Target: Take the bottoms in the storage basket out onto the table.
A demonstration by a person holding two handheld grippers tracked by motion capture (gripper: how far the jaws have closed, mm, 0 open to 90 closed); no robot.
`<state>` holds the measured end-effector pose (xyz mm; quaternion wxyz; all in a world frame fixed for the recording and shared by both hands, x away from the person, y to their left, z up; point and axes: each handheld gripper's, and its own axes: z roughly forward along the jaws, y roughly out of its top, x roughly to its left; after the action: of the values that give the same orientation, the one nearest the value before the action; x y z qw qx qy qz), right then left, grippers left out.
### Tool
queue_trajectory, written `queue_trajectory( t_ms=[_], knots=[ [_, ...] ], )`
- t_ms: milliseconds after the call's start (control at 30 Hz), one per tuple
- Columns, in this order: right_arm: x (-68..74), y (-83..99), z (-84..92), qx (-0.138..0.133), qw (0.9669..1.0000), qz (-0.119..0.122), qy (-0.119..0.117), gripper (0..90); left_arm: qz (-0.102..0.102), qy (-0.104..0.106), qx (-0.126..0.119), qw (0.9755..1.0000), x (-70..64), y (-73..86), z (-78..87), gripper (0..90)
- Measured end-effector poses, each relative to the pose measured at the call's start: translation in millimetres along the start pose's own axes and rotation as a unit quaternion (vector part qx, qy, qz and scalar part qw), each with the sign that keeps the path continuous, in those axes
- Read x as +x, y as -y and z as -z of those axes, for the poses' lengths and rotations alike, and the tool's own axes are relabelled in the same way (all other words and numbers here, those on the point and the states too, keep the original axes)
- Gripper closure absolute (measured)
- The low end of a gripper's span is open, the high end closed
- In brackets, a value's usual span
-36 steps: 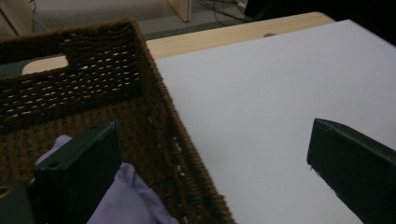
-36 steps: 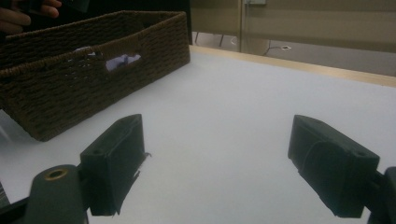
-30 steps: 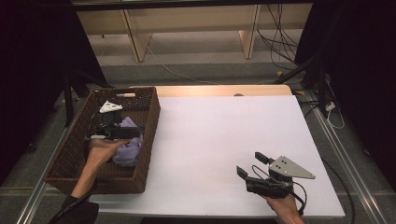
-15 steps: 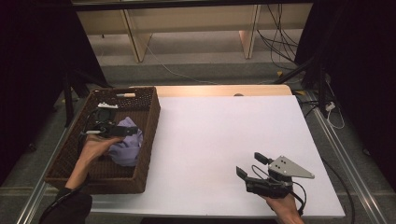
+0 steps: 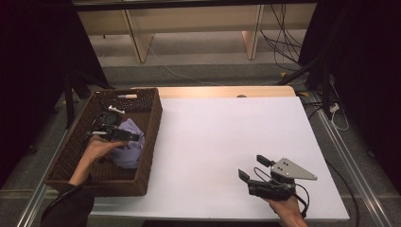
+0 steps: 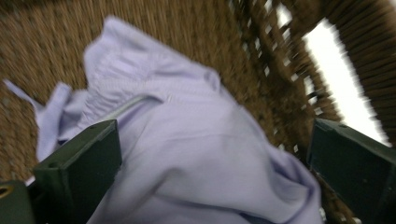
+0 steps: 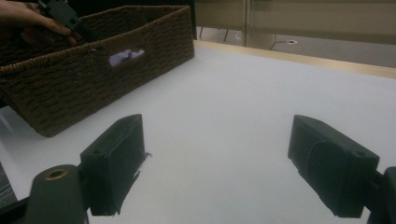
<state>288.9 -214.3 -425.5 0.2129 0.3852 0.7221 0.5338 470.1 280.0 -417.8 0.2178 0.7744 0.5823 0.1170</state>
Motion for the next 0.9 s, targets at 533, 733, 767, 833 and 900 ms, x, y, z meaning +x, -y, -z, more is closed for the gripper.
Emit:
queue_trajectory(
  t_ms=[533, 733, 767, 833, 900],
  knots=[
    [-0.3, 2.1, -2.8, 0.008, 0.9999, 0.004, -0.007, 19.9, 0.035, -0.012, 0.102, 0.9941, 14.7, -0.2, -40.4, 0.0],
    [0.1, 2.5, -3.3, 0.010, 0.9999, 0.006, -0.010, 20.0, 0.032, -0.029, 0.111, 0.9929, 13.2, 1.1, -46.4, 0.0],
    [-0.1, 2.6, -3.8, 0.009, 0.9999, 0.006, -0.012, 19.9, 0.032, -0.036, 0.114, 0.9923, 12.7, 1.4, -48.9, 0.0],
    [0.0, 3.0, -3.8, 0.011, 0.9999, 0.004, -0.010, 20.0, 0.031, -0.040, 0.115, 0.9921, 12.5, 1.5, -50.3, 0.0],
    [0.1, 3.1, -3.7, 0.012, 0.9999, 0.006, -0.011, 20.0, 0.019, -0.054, 0.118, 0.9914, 9.6, 1.9, -51.8, 0.6]
  ],
)
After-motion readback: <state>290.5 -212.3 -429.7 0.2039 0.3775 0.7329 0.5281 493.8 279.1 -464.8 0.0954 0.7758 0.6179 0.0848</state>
